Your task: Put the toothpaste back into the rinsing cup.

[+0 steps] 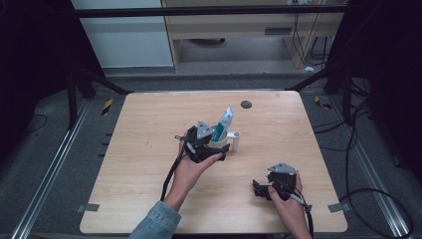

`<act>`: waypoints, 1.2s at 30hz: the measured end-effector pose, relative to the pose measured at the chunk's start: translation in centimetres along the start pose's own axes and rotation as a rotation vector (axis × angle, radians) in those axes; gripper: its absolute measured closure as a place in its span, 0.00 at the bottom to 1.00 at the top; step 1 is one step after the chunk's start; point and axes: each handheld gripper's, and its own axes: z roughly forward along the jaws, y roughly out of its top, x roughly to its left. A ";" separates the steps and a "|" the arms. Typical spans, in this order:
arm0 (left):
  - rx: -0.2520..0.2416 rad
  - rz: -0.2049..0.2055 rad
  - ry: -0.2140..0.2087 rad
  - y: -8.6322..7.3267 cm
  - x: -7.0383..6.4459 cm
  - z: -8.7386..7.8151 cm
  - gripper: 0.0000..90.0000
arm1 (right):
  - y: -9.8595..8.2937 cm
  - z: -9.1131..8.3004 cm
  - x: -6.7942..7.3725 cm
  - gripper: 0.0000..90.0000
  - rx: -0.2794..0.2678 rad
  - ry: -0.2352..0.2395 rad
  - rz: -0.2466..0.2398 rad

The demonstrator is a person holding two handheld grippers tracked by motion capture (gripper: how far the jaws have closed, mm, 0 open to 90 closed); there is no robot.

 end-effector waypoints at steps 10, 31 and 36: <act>0.036 -0.001 0.015 -1.3 1.0 -1.5 0.09 | 0.0 0.0 0.0 0.00 -0.001 0.000 0.001; 0.097 -0.017 0.113 -6.2 7.5 -7.0 0.05 | 0.0 0.0 0.0 0.00 -0.001 -0.001 0.000; 0.136 -0.005 0.143 -7.5 8.7 -7.9 0.05 | 0.0 0.0 0.0 0.00 0.000 0.000 0.002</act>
